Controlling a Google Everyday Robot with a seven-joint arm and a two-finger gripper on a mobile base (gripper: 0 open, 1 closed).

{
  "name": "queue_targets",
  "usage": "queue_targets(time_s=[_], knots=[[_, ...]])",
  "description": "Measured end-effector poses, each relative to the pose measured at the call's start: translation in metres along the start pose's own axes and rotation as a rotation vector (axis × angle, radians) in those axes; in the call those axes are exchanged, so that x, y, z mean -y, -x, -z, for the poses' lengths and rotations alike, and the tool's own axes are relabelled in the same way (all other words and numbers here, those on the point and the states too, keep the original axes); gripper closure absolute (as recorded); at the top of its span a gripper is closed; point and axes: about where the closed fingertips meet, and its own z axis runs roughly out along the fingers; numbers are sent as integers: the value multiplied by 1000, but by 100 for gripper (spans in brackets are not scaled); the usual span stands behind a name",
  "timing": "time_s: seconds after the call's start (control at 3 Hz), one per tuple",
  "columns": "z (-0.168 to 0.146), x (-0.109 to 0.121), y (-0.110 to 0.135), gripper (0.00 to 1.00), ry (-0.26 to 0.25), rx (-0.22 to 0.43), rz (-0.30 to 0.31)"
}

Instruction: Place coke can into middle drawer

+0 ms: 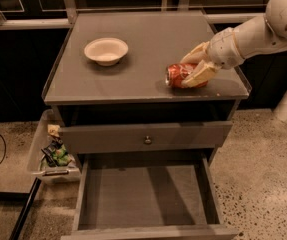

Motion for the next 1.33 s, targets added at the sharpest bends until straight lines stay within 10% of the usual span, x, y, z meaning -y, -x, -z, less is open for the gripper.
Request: queue_targets(time_s=[0.67, 1.33], knots=[[41, -59, 6, 100, -78, 4, 24], [-10, -137, -21, 100, -145, 75, -151]])
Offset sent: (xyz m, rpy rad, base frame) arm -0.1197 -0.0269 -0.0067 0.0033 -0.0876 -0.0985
